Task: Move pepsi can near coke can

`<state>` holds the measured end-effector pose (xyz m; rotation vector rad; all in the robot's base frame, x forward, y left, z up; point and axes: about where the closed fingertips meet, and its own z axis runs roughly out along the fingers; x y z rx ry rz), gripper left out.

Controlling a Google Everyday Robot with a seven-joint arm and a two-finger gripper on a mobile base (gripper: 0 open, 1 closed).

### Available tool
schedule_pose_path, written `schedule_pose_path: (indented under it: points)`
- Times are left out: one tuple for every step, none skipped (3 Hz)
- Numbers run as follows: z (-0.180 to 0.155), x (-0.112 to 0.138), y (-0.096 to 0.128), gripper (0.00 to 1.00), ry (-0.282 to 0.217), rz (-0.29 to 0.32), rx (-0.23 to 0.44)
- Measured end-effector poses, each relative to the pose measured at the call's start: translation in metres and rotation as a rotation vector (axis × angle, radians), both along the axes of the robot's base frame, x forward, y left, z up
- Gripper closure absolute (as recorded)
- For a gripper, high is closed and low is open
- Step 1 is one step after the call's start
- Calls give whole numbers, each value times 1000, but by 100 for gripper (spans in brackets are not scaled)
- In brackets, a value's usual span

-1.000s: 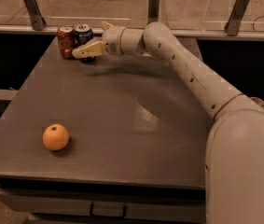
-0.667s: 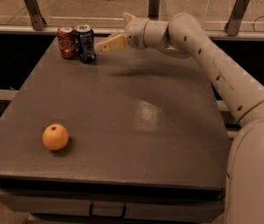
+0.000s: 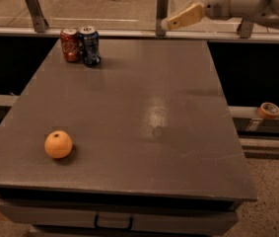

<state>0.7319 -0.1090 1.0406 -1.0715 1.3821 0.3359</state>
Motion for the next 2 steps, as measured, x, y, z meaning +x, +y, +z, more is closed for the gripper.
schedule_pose_path:
  points:
    - [70, -47, -28, 0, -124, -28, -87]
    - [81, -53, -26, 0, -139, -25, -94]
